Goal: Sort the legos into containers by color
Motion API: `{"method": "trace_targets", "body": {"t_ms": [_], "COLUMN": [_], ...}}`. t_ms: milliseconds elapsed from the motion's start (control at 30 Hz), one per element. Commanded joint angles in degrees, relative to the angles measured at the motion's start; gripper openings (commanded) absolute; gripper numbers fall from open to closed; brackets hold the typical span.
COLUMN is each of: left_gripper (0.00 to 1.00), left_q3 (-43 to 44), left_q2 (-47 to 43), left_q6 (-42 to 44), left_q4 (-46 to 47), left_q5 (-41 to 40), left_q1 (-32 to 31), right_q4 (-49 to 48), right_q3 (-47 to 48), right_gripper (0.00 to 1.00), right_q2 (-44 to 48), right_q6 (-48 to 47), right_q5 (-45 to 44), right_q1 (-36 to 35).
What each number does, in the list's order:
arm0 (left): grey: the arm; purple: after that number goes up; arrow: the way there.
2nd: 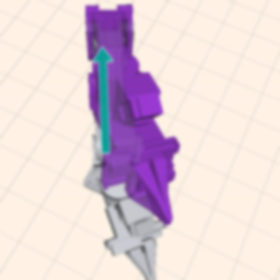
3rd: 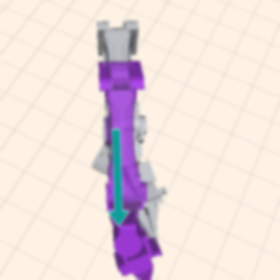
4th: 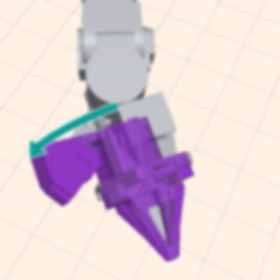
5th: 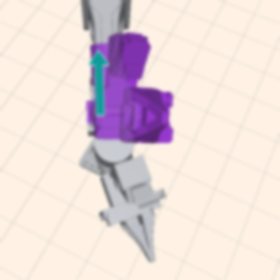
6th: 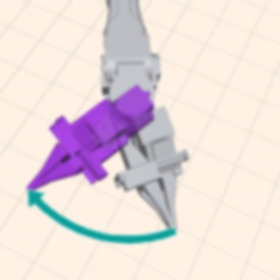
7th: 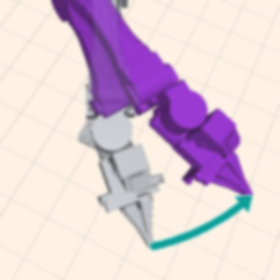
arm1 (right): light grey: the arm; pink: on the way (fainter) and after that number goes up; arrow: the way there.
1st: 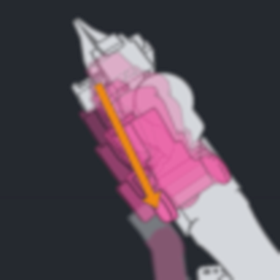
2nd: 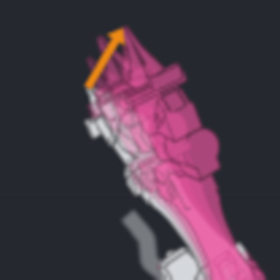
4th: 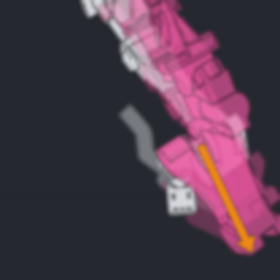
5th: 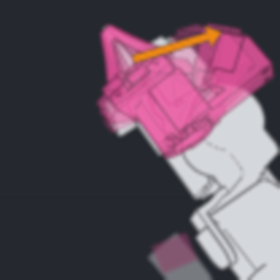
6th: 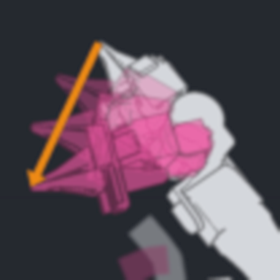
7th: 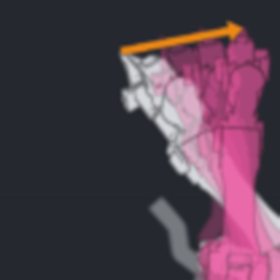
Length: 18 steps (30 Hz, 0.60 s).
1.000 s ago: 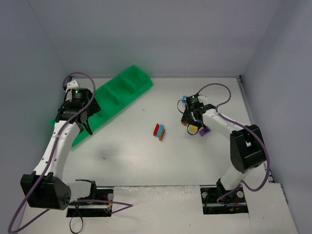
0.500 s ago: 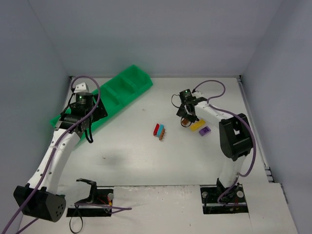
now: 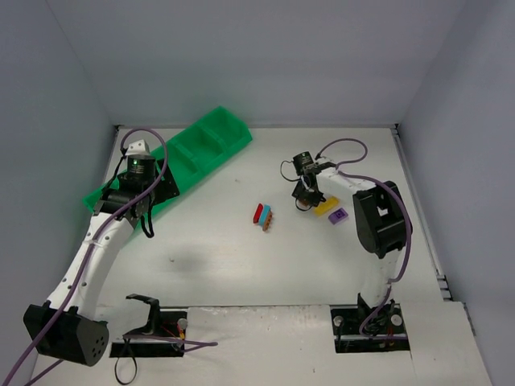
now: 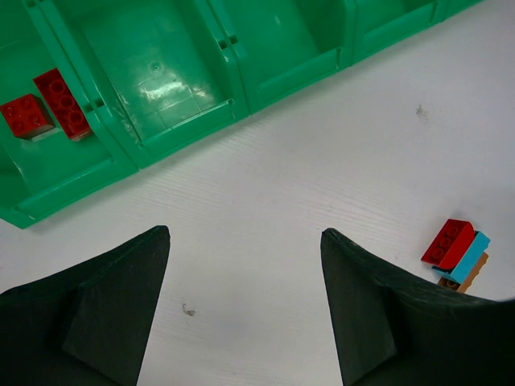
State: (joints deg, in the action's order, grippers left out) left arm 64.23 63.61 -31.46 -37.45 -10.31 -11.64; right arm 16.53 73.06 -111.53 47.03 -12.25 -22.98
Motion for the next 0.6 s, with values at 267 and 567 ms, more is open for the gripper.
{"method": "trace_targets", "body": {"t_ms": [267, 567], "left_gripper": [0.69, 0.69], "left_q3": [1.9, 1.7], "left_q2": [0.2, 2.3], "left_q6": [2.1, -0.4], "left_q4": [5.4, 12.7], "left_q5": [8.2, 22.3], "left_q1": [-0.5, -0.9], "right_q4": [-7.3, -31.1], "right_q3": [0.4, -10.5], "right_gripper": [0.0, 0.0], "right_q2": [3.5, 20.4], "right_q6": [-17.3, -35.7], "right_q5": [-4.7, 14.9], "right_q1": [-7.4, -12.6]}}
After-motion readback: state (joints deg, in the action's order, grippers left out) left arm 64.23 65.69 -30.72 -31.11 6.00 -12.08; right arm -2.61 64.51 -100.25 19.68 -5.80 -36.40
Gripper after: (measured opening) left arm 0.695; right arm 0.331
